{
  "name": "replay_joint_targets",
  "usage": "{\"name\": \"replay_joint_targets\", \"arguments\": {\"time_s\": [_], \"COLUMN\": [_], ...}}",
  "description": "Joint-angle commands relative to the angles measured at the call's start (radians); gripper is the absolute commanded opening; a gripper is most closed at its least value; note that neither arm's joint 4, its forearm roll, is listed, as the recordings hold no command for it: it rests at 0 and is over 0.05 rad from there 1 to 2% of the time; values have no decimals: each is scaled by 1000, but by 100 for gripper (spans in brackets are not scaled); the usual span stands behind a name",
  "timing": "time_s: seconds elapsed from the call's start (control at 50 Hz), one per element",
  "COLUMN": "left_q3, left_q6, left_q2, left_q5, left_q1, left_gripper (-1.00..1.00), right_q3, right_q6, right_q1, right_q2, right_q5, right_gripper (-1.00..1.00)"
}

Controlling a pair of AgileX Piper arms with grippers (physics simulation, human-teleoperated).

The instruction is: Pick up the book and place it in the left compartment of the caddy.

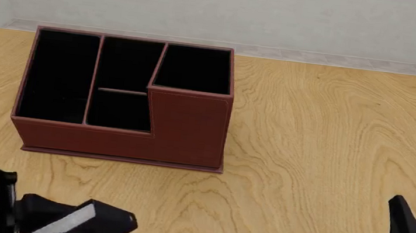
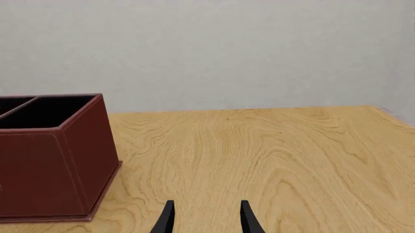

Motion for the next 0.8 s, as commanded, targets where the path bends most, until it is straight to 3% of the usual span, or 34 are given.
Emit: {"name": "replay_joint_targets", "arguments": {"time_s": [0.02,0.22,0.34,0.38,0.52,0.74,0.8], "left_q3": [-85,-133,-196,-217,-244,-311,-331], "left_q6": [1,14,-18,6,54,40,5], "left_q2": [-66,-117,-146,-166,-184,-202,-186], "left_q5": [-14,-6,7,9,16,43,57], "left_q1": [4,19,41,53,138,267,304], "left_gripper": [-100,-100,-100,-100,-100,-100,-100], "right_q3": [-1,-1,-1,0,-1,-3,-1], "right_q6": [6,9,8,8,9,14,16], "right_q1": [-2,-2,-1,0,-2,-4,-5], "right_q2": [1,-4,-4,-5,-8,-12,-12], "right_q5": [2,5,5,6,9,14,13], "right_gripper": [100,100,100,100,100,100,100]}}
